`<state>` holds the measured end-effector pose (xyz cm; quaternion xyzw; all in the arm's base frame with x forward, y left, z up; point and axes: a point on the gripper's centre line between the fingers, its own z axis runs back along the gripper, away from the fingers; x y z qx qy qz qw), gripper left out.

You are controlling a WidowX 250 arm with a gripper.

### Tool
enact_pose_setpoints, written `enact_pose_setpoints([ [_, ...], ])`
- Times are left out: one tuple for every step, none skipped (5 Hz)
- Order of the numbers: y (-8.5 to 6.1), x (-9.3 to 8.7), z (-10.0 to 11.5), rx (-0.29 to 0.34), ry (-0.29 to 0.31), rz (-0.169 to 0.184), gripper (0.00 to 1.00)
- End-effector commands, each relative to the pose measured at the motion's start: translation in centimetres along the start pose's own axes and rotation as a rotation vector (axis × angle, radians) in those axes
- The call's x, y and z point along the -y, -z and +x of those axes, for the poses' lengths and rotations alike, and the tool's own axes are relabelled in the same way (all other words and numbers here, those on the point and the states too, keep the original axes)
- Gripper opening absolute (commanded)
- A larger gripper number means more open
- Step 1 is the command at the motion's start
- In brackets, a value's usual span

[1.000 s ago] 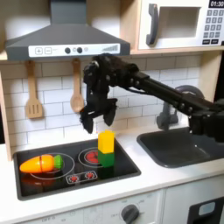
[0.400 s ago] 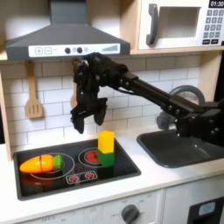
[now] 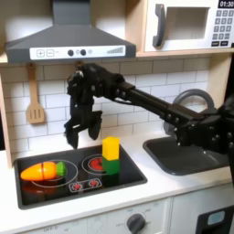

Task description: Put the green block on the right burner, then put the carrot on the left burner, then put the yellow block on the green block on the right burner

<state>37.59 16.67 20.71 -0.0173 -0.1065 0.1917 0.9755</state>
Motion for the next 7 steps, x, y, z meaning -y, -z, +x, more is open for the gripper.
enact_pose_setpoints([
  [0.78, -1.74, 0.0, 0.015, 0.011, 0.03, 1.0],
  [1.07, -1.9, -0.25, 0.016, 0.024, 0.039, 1.0],
  [1.63, -1.85, -0.22, 0.002, 0.026, 0.034, 1.0],
  [1.62, -1.98, -0.2, 0.004, 0.026, 0.035, 1.0],
  [1.62, -1.98, -0.2, 0.004, 0.026, 0.035, 1.0],
  [1.62, -1.98, -0.23, 0.003, 0.026, 0.035, 1.0],
  [1.69, -1.98, -0.23, 0.001, 0.026, 0.035, 1.0],
])
